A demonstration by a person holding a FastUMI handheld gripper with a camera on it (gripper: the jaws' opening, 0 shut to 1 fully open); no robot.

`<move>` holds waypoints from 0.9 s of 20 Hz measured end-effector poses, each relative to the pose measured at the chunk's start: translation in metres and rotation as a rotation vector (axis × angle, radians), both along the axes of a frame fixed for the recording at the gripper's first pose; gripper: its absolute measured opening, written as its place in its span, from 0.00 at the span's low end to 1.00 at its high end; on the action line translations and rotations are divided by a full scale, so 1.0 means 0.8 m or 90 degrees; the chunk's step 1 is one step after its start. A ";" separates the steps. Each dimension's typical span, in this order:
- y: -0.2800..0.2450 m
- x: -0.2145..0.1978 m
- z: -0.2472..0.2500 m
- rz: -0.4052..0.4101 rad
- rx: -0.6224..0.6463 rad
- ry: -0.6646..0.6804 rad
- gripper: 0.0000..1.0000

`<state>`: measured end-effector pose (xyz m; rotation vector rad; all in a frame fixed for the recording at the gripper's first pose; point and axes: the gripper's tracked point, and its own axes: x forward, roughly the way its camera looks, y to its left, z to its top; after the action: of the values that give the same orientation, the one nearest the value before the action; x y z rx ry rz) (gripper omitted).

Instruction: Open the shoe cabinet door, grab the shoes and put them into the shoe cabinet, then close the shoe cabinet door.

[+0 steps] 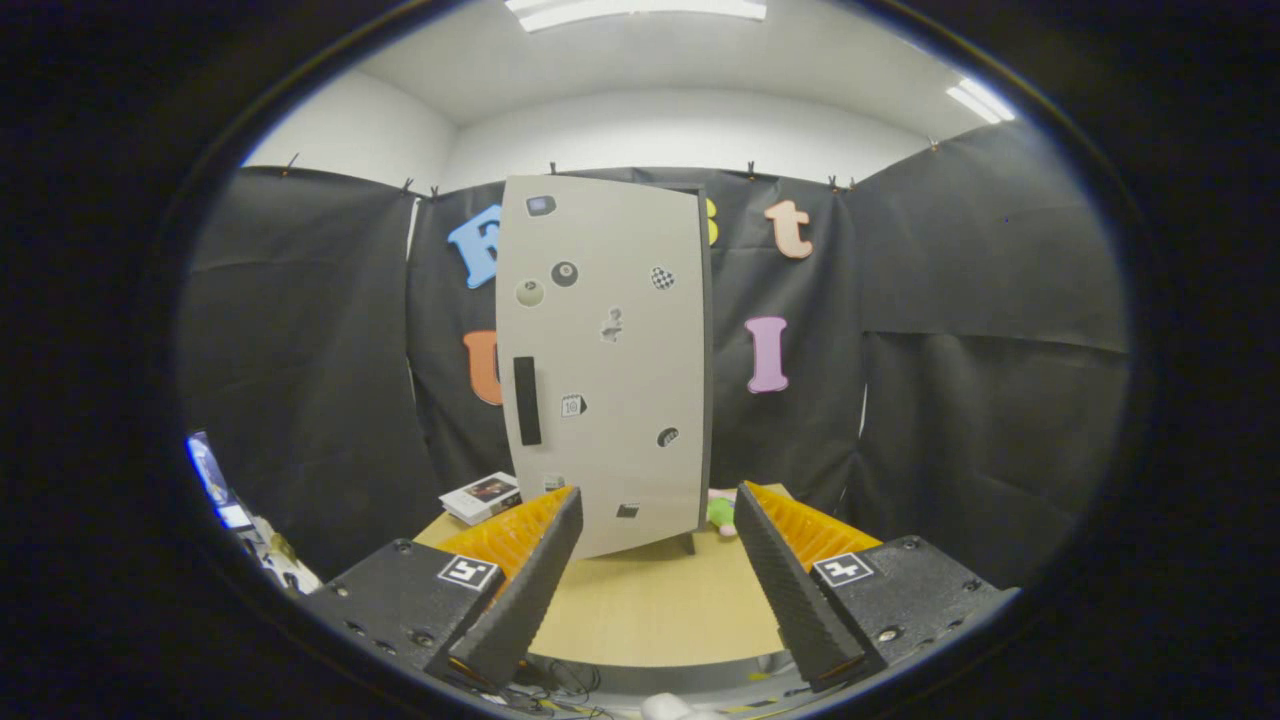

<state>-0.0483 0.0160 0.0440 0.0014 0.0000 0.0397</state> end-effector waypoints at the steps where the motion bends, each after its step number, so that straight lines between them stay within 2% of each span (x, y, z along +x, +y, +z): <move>1: 0.003 0.000 0.000 0.001 0.000 0.002 0.99; 7: 0.012 -0.004 0.002 0.015 0.006 0.001 0.99; 18: 0.003 -0.001 -0.004 0.006 0.006 0.005 0.99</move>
<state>-0.0487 0.0183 0.0408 0.0103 0.0080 0.0495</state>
